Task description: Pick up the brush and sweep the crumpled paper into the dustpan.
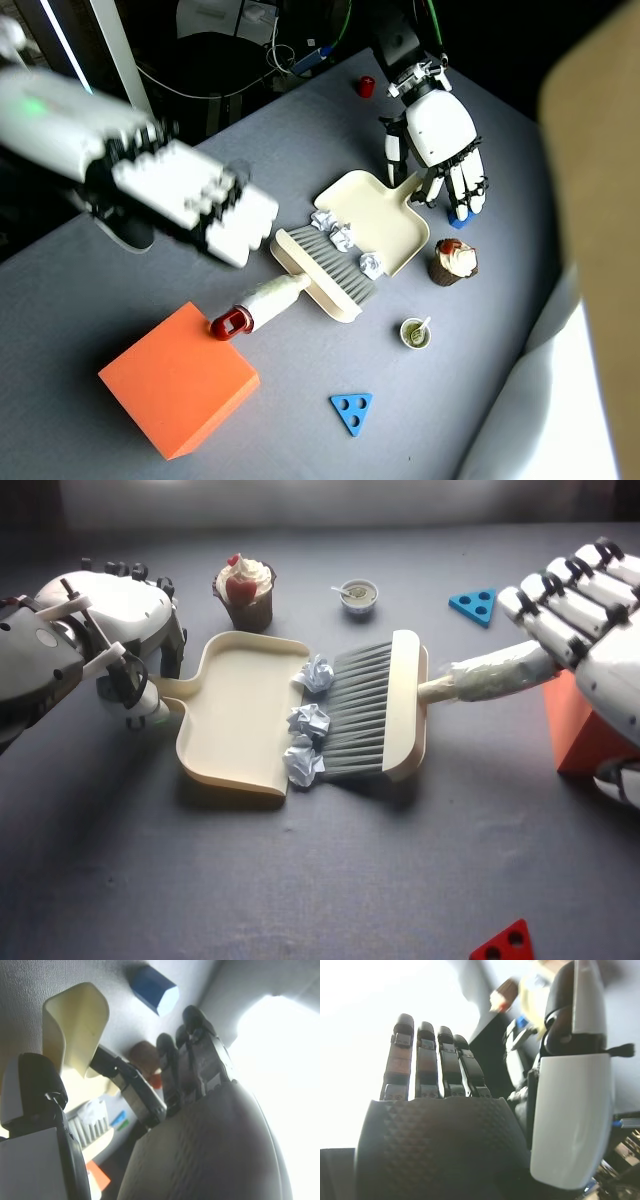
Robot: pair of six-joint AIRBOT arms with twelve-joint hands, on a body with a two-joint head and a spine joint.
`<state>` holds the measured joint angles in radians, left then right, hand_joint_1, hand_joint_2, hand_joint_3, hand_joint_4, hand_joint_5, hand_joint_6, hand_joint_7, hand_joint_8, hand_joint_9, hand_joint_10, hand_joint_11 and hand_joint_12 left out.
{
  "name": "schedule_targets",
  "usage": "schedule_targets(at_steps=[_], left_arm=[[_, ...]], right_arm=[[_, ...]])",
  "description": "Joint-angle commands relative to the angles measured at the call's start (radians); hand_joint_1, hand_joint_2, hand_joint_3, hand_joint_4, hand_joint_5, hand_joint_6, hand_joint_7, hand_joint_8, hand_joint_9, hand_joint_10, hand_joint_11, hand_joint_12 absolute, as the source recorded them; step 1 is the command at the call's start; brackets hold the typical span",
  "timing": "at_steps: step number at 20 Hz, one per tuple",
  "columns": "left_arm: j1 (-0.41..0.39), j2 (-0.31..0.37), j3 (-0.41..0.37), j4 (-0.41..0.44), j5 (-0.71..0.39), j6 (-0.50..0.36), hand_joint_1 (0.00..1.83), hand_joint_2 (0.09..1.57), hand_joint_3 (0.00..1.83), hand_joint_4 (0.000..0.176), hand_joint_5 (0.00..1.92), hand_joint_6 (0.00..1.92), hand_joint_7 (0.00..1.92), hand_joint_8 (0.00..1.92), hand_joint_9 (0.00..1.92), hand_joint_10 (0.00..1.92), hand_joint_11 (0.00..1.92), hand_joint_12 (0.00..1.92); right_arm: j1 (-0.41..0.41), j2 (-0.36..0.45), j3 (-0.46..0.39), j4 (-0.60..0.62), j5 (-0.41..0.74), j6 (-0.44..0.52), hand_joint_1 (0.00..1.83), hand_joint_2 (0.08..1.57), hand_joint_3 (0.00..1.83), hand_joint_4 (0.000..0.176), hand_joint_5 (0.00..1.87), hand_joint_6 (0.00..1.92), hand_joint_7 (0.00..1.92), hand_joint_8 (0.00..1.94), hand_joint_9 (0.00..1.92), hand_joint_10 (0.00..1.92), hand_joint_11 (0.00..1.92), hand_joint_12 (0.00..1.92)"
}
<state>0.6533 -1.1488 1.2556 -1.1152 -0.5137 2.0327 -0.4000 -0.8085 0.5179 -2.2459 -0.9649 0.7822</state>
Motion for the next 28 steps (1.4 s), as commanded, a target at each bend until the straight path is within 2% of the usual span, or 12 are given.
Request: schedule_targets(at_steps=[1,4,6,8,10,13,19,21,24,25,27,28], left_arm=[[-0.008,0.005,0.002,0.035,-0.081,0.001,1.08,1.07,0.0,0.085,1.08,0.81,0.32,0.0,0.17,0.01,0.19,0.15],[-0.01,0.005,0.001,0.032,-0.081,0.001,1.09,1.07,0.0,0.052,1.08,0.81,0.35,0.0,0.19,0.0,0.13,0.33],[-0.013,0.005,0.001,0.032,-0.08,0.001,1.1,1.06,0.0,0.069,1.12,0.75,0.37,0.0,0.21,0.0,0.08,0.48],[-0.018,0.004,0.0,0.031,-0.08,0.002,1.11,1.06,0.0,0.033,1.11,0.77,0.34,0.0,0.19,0.0,0.01,0.58],[-0.021,0.003,0.001,0.028,-0.08,0.006,1.07,1.08,0.0,0.087,1.06,0.85,0.31,0.01,0.16,0.01,0.0,0.58],[-0.026,0.0,0.002,0.026,-0.081,0.007,1.09,1.07,0.0,0.059,1.08,0.82,0.35,0.0,0.21,0.01,0.0,0.67],[-0.028,-0.003,0.003,0.025,-0.081,0.009,1.09,1.07,0.0,0.062,1.09,0.79,0.34,0.0,0.19,0.0,0.0,0.71],[-0.03,-0.003,0.004,0.025,-0.08,0.009,1.08,1.07,0.0,0.095,1.08,0.81,0.35,0.0,0.18,0.0,0.0,0.63],[-0.034,-0.004,0.005,0.025,-0.082,0.009,1.08,1.07,0.0,0.076,1.08,0.82,0.33,0.0,0.15,0.0,0.0,0.54],[-0.035,-0.004,0.005,0.025,-0.082,0.01,1.1,1.07,0.0,0.038,1.08,0.82,0.32,0.0,0.15,0.0,0.0,0.5],[-0.036,-0.005,0.005,0.025,-0.081,0.01,1.09,1.07,0.0,0.054,1.08,0.82,0.33,0.0,0.17,0.0,0.0,0.48],[-0.036,-0.005,0.005,0.025,-0.081,0.01,1.08,1.07,0.0,0.104,1.08,0.81,0.35,0.01,0.19,0.01,0.01,0.5]], right_arm=[[0.01,-0.004,0.006,-0.078,-0.143,-0.004,1.04,0.87,0.01,0.0,0.02,0.0,0.04,0.0,0.05,0.0,0.12,0.0],[0.004,-0.067,0.027,-0.099,-0.189,-0.005,1.04,0.87,0.0,0.0,0.02,0.0,0.04,0.0,0.05,0.0,0.11,0.0],[0.002,-0.11,0.045,-0.104,-0.209,-0.017,1.04,0.87,0.0,0.0,0.03,0.01,0.04,0.0,0.05,0.0,0.12,0.0],[-0.014,-0.155,0.068,-0.108,-0.247,-0.035,1.01,0.89,0.01,0.0,0.03,0.0,0.04,0.0,0.04,0.0,0.08,0.0],[-0.03,-0.181,0.079,-0.121,-0.263,-0.045,1.04,0.88,0.0,0.0,0.03,0.0,0.04,0.0,0.04,0.0,0.07,0.0],[-0.053,-0.223,0.105,-0.144,-0.306,-0.046,1.03,0.88,0.0,0.0,0.04,0.01,0.06,0.0,0.05,0.0,0.07,0.0],[-0.08,-0.332,0.212,-0.122,-0.314,-0.046,1.04,0.9,0.01,0.0,0.01,0.0,0.02,0.0,0.02,0.0,0.06,0.0],[-0.085,-0.361,0.244,-0.12,-0.329,-0.046,1.05,0.88,0.0,0.0,0.04,0.01,0.04,0.01,0.04,0.01,0.07,0.01],[-0.09,-0.406,0.299,-0.113,-0.336,-0.045,1.02,0.91,0.01,0.0,0.0,0.0,0.01,0.0,0.03,0.0,0.05,0.0],[-0.09,-0.42,0.318,-0.113,-0.337,-0.044,1.0,0.91,0.01,0.0,0.0,0.0,0.02,0.0,0.03,0.0,0.05,0.0],[-0.091,-0.448,0.359,-0.114,-0.337,-0.039,1.01,0.9,0.0,0.0,0.02,0.01,0.02,0.0,0.04,0.01,0.07,0.01],[-0.091,-0.457,0.372,-0.115,-0.338,-0.037,1.03,0.89,0.0,0.0,0.03,0.01,0.03,0.01,0.05,0.01,0.08,0.01]])
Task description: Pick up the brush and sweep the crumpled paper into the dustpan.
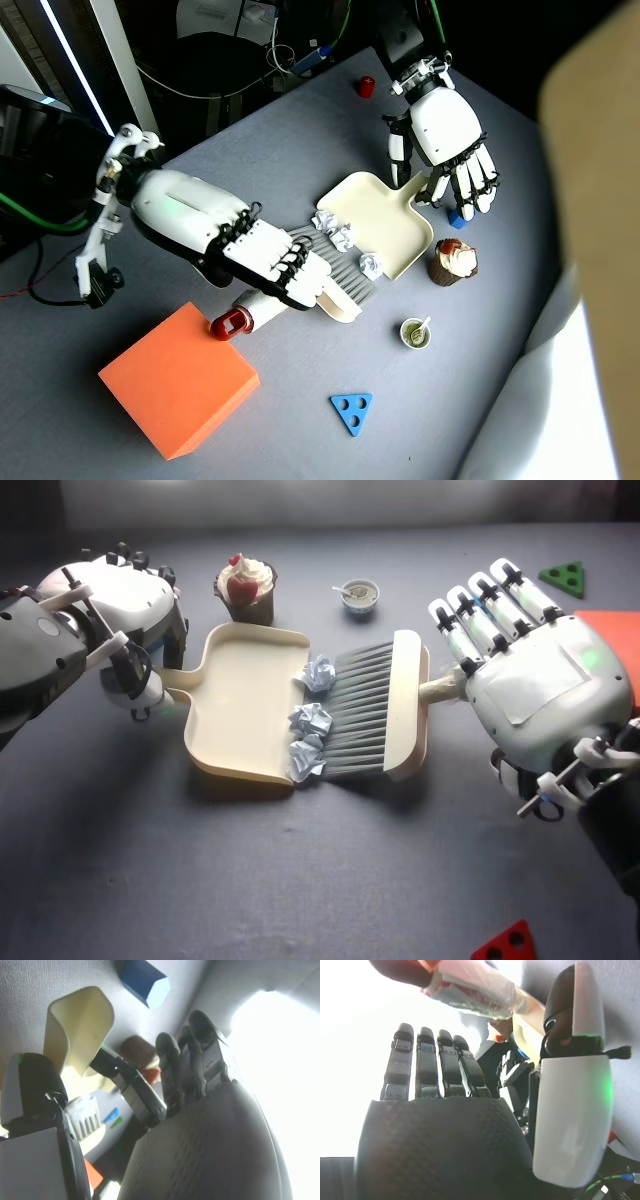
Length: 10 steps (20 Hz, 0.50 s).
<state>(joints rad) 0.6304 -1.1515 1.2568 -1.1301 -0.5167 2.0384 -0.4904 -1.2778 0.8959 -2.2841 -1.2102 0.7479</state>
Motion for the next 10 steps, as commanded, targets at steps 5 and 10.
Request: schedule_targets(at_steps=[5,10], left_arm=[[-0.013,-0.004,-0.001,0.041,-0.078,0.005,1.09,1.07,0.0,0.057,1.08,0.82,0.36,0.0,0.19,0.0,0.0,0.58],[-0.017,-0.006,-0.009,0.032,-0.085,0.014,1.07,1.07,0.0,0.108,1.07,0.83,0.35,0.0,0.19,0.0,0.0,0.54]], right_arm=[[-0.002,-0.049,0.085,-0.103,-0.093,0.016,1.02,0.9,0.0,0.0,0.03,0.01,0.03,0.0,0.06,0.01,0.09,0.02],[-0.003,-0.088,0.133,-0.128,-0.078,0.035,1.04,0.89,0.0,0.0,0.06,0.01,0.05,0.01,0.07,0.01,0.12,0.02]])
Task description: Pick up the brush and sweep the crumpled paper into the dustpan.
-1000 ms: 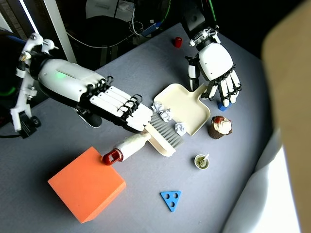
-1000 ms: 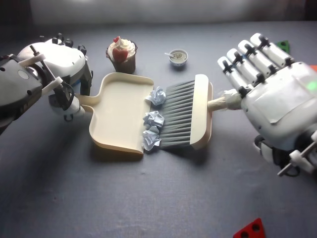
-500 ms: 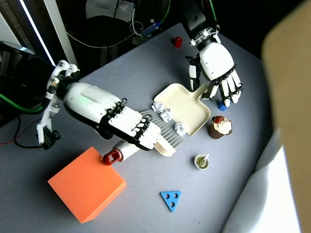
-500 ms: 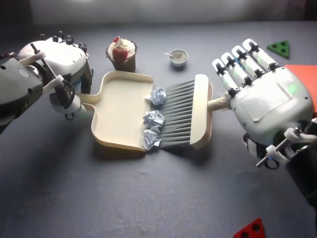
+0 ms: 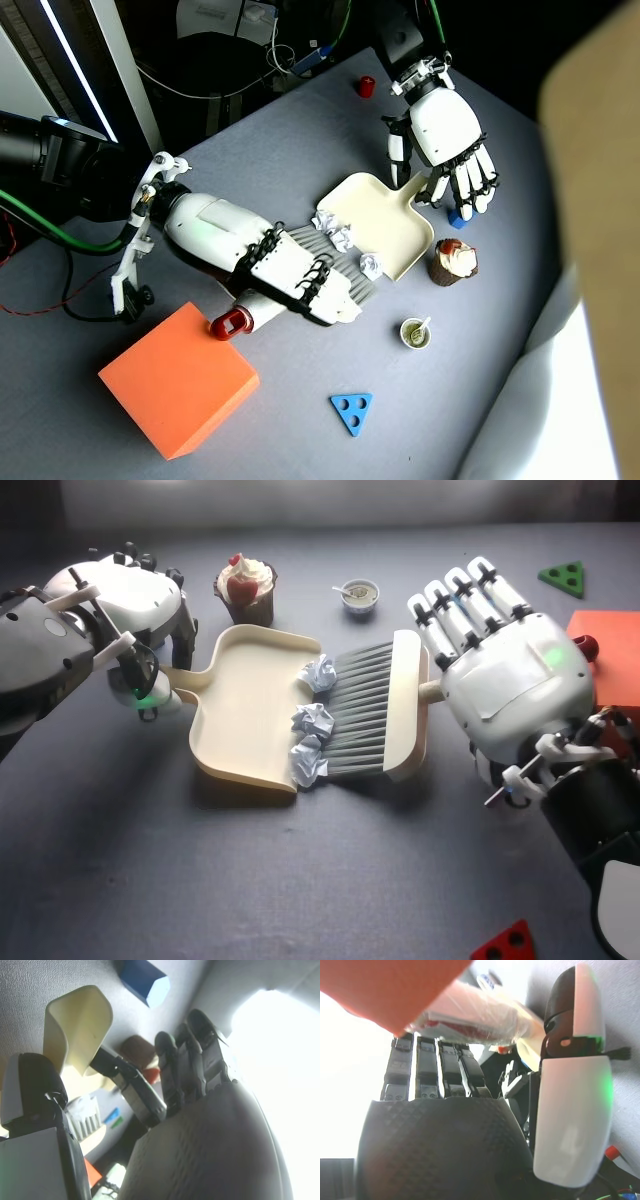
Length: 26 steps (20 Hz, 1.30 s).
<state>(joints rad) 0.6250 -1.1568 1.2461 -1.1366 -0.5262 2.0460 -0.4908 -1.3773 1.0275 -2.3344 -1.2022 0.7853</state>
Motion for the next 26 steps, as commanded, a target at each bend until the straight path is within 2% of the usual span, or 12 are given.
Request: schedule_targets(at_steps=[1,4,7,8,10,11,16,22,23,24,25,26], left_arm=[[-0.012,0.0,0.002,0.038,-0.076,0.007,1.08,1.07,0.0,0.091,1.08,0.82,0.35,0.0,0.18,0.0,0.0,0.53],[-0.012,-0.001,0.002,0.038,-0.075,0.008,1.09,1.07,0.0,0.055,1.08,0.81,0.35,0.0,0.2,0.01,0.0,0.58],[-0.012,0.0,0.002,0.038,-0.075,0.01,1.08,1.07,0.0,0.095,1.08,0.81,0.35,0.0,0.2,0.0,0.0,0.5],[-0.012,-0.001,0.002,0.037,-0.075,0.01,1.09,1.07,0.0,0.071,1.09,0.8,0.36,0.0,0.2,0.0,0.0,0.53],[-0.012,-0.003,0.003,0.036,-0.077,0.011,1.09,1.06,0.0,0.095,1.1,0.77,0.36,0.0,0.22,0.0,0.0,0.66],[-0.012,-0.004,0.003,0.035,-0.077,0.011,1.1,1.05,0.0,0.06,1.12,0.74,0.37,0.0,0.22,0.0,0.0,0.66],[-0.017,-0.007,0.009,0.035,-0.079,0.011,1.1,1.05,0.0,0.077,1.12,0.74,0.37,0.0,0.23,0.01,0.0,0.56],[-0.021,-0.009,0.014,0.036,-0.078,0.011,1.09,1.07,0.0,0.072,1.09,0.8,0.35,0.0,0.26,0.0,0.0,0.49],[-0.022,-0.01,0.015,0.036,-0.078,0.011,1.08,1.07,0.0,0.084,1.09,0.8,0.35,0.0,0.26,0.01,0.0,0.52],[-0.023,-0.01,0.015,0.036,-0.077,0.012,1.09,1.07,0.0,0.084,1.09,0.8,0.34,0.0,0.23,0.0,0.0,0.52],[-0.024,-0.01,0.015,0.035,-0.078,0.012,1.1,1.06,0.0,0.065,1.1,0.78,0.33,0.0,0.21,0.0,0.0,0.53],[-0.024,-0.01,0.015,0.034,-0.078,0.012,1.11,1.05,0.0,0.038,1.13,0.74,0.34,0.0,0.22,0.0,0.0,0.58]], right_arm=[[-0.004,0.004,0.012,-0.087,-0.084,-0.002,1.05,0.88,0.0,0.0,0.07,0.01,0.06,0.01,0.08,0.01,0.13,0.03],[-0.003,-0.013,0.043,-0.105,-0.083,0.011,1.01,0.92,0.01,0.0,0.05,0.0,0.04,0.0,0.06,0.0,0.11,0.02],[-0.001,-0.034,0.081,-0.109,-0.079,0.016,1.02,0.91,0.0,0.0,0.07,0.01,0.05,0.01,0.07,0.01,0.12,0.02],[0.001,-0.042,0.096,-0.109,-0.076,0.016,1.02,0.92,0.0,0.0,0.07,0.0,0.05,0.0,0.06,0.0,0.12,0.02],[0.004,-0.05,0.11,-0.109,-0.075,0.016,1.01,0.92,0.01,0.0,0.08,0.01,0.06,0.01,0.07,0.01,0.12,0.01],[0.004,-0.051,0.115,-0.109,-0.075,0.016,1.01,0.93,0.01,0.0,0.09,0.01,0.07,0.01,0.08,0.01,0.12,0.01],[0.004,-0.052,0.126,-0.114,-0.069,0.016,1.03,0.98,0.0,0.0,0.17,0.01,0.14,0.0,0.13,0.0,0.18,0.03],[0.002,-0.056,0.139,-0.131,-0.067,0.018,1.11,1.04,0.0,0.0,0.8,0.01,0.93,0.02,0.91,0.05,0.71,0.19],[0.002,-0.056,0.14,-0.131,-0.067,0.018,1.14,1.09,0.0,0.0,1.0,0.68,1.08,0.01,1.04,0.07,0.74,0.43],[0.001,-0.055,0.14,-0.132,-0.067,0.018,1.17,1.05,0.01,0.0,1.09,0.73,1.14,0.34,0.85,0.99,0.64,1.21],[0.0,-0.053,0.14,-0.136,-0.067,0.018,1.2,1.01,0.0,0.0,1.25,0.49,0.87,1.6,0.78,1.73,0.74,1.78],[-0.002,-0.051,0.139,-0.145,-0.067,0.018,1.2,1.0,0.0,0.0,1.28,0.44,0.81,1.87,0.81,1.88,0.85,1.89]])
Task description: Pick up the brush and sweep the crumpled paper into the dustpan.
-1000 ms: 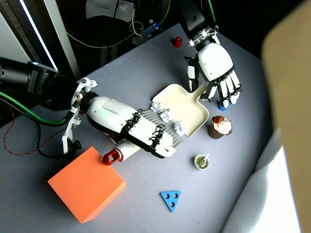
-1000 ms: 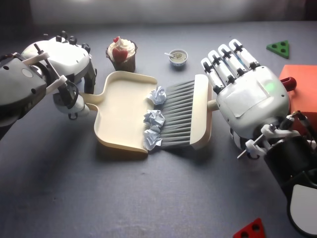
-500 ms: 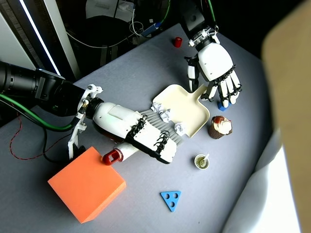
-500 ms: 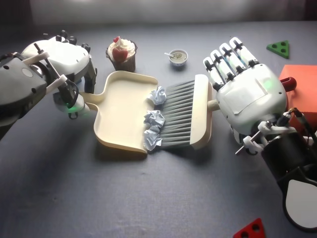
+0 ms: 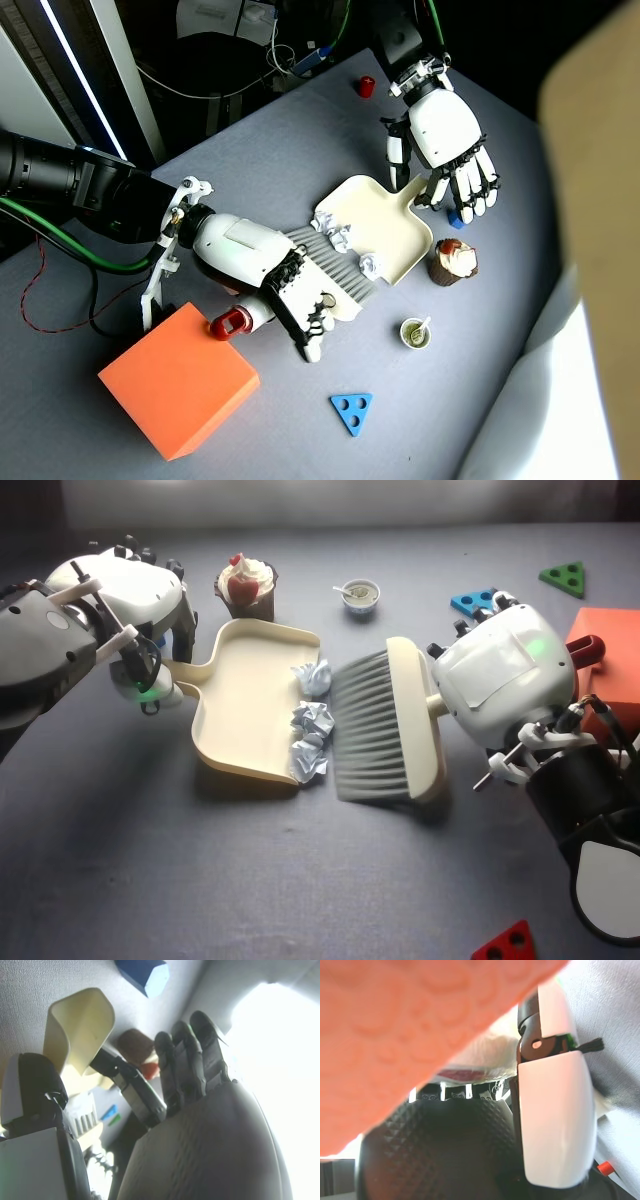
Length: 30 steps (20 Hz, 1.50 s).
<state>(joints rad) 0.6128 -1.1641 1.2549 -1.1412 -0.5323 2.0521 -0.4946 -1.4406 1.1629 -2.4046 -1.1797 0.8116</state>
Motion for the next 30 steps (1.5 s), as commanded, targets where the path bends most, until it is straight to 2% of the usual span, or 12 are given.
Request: schedule_targets(at_steps=[1,3,5,7,9,13,14,17,18,21,24,30], left_arm=[[-0.012,-0.002,0.006,0.039,-0.072,0.006,1.11,1.05,0.0,0.023,1.13,0.74,0.34,0.0,0.21,0.0,0.0,0.56],[-0.012,-0.002,0.006,0.038,-0.072,0.006,1.11,1.06,0.0,0.009,1.1,0.77,0.34,0.0,0.19,0.0,0.0,0.5],[-0.012,-0.002,0.006,0.038,-0.072,0.006,1.08,1.08,0.0,0.07,1.07,0.84,0.33,0.0,0.21,0.01,0.0,0.56],[-0.012,-0.002,0.007,0.038,-0.072,0.006,1.1,1.08,0.0,0.026,1.07,0.84,0.33,0.0,0.22,0.01,0.0,0.57],[-0.012,-0.002,0.008,0.037,-0.073,0.006,1.09,1.08,0.0,0.059,1.06,0.85,0.32,0.0,0.19,0.0,0.0,0.53],[-0.013,-0.003,0.009,0.036,-0.075,0.006,1.11,1.07,0.0,0.007,1.09,0.79,0.36,0.0,0.2,0.01,0.0,0.56],[-0.013,-0.003,0.009,0.036,-0.075,0.006,1.09,1.07,0.0,0.051,1.08,0.82,0.35,0.0,0.21,0.01,0.0,0.56],[-0.013,-0.003,0.009,0.035,-0.076,0.006,1.12,1.06,0.0,0.0,1.1,0.79,0.38,0.0,0.25,0.01,0.0,0.51],[-0.013,-0.003,0.009,0.035,-0.076,0.006,1.1,1.07,0.0,0.021,1.08,0.82,0.37,0.0,0.23,0.0,0.0,0.52],[-0.013,-0.003,0.01,0.035,-0.076,0.006,1.12,1.07,0.0,0.0,1.09,0.79,0.39,0.0,0.22,0.0,0.0,0.56],[-0.013,-0.002,0.009,0.035,-0.072,0.007,1.1,1.07,0.0,0.035,1.08,0.82,0.37,0.0,0.21,0.0,0.0,0.51],[-0.013,-0.004,0.005,0.033,-0.074,0.008,1.12,1.07,0.0,0.0,1.09,0.8,0.36,0.0,0.17,0.0,0.0,0.3]], right_arm=[[-0.001,0.017,0.003,-0.081,-0.087,-0.008,1.21,1.0,0.0,0.0,1.29,0.43,0.79,1.93,0.84,1.91,0.93,1.92],[-0.006,0.028,0.001,-0.089,-0.08,-0.008,1.19,1.04,0.0,0.0,1.16,0.66,0.89,1.94,1.02,1.92,1.11,1.92],[-0.011,0.038,-0.003,-0.094,-0.08,-0.008,1.19,1.05,0.0,0.0,1.14,0.71,1.11,1.94,1.26,1.92,1.35,1.92],[-0.014,0.045,-0.006,-0.097,-0.08,-0.008,1.3,1.1,0.0,0.0,1.01,1.52,1.16,1.94,1.36,1.92,1.47,1.92],[-0.016,0.056,-0.014,-0.097,-0.08,-0.008,1.37,1.15,0.01,0.0,1.09,1.9,1.21,1.94,1.44,1.92,1.55,1.92],[-0.013,0.081,-0.045,-0.1,-0.08,-0.008,1.51,1.19,0.0,0.0,1.05,1.92,1.13,1.94,1.41,1.92,1.52,1.92],[-0.01,0.086,-0.049,-0.105,-0.079,-0.008,1.55,1.18,0.0,0.0,1.05,1.92,1.11,1.94,1.4,1.92,1.49,1.92],[0.013,0.108,-0.066,-0.116,-0.044,-0.015,1.58,1.18,0.0,0.0,1.06,1.92,1.11,1.94,1.39,1.92,1.47,1.92],[0.022,0.117,-0.074,-0.116,-0.027,-0.02,1.57,1.18,0.0,0.0,1.03,1.92,1.09,1.94,1.35,1.92,1.43,1.92],[0.052,0.146,-0.109,-0.122,0.018,-0.054,1.56,1.17,0.0,0.074,0.97,1.92,1.01,1.94,1.27,1.92,1.37,1.92],[0.082,0.175,-0.137,-0.136,0.035,-0.084,1.55,1.16,0.0,0.136,0.96,1.92,1.0,1.94,1.24,1.92,1.33,1.92],[0.185,0.234,-0.18,-0.102,0.141,-0.203,1.54,1.17,0.0,0.149,0.96,1.92,0.99,1.94,1.24,1.92,1.34,1.92]])
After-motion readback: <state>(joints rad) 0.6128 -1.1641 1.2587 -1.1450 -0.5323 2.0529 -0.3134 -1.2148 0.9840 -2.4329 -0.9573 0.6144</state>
